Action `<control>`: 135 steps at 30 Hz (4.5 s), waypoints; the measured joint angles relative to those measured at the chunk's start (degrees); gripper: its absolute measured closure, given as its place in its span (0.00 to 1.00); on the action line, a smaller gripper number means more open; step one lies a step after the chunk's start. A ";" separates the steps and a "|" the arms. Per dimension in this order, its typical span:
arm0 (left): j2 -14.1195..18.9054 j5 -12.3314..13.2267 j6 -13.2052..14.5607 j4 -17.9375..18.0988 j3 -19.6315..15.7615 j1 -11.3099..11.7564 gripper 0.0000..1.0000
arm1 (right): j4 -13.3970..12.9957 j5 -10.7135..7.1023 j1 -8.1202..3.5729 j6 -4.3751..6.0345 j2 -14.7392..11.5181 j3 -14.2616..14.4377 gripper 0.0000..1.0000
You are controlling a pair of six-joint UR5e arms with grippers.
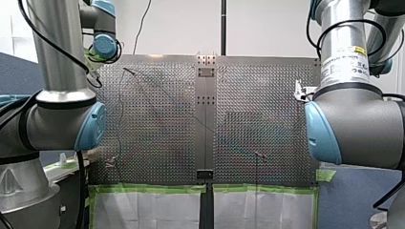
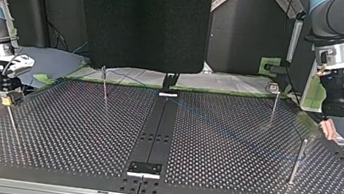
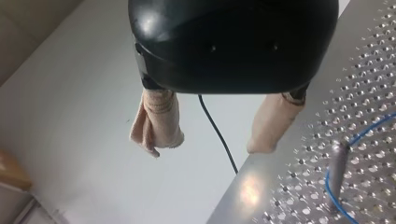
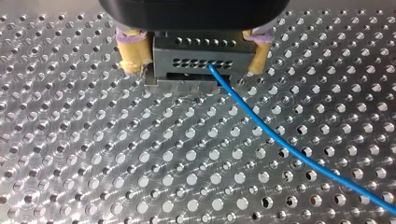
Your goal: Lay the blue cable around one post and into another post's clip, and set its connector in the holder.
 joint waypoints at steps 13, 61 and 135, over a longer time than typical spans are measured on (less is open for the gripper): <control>-2.38 4.31 6.76 -6.79 6.77 -3.35 0.00 | -0.19 0.02 0.01 0.13 -0.02 -0.01 0.11; -6.53 -3.84 29.97 -28.13 11.20 -14.94 0.00 | -0.01 -0.05 -0.19 0.15 0.00 -0.01 0.11; -4.42 -4.71 39.35 -22.82 6.61 -5.77 0.00 | 0.13 -0.14 -0.43 -0.20 -0.01 -0.01 0.11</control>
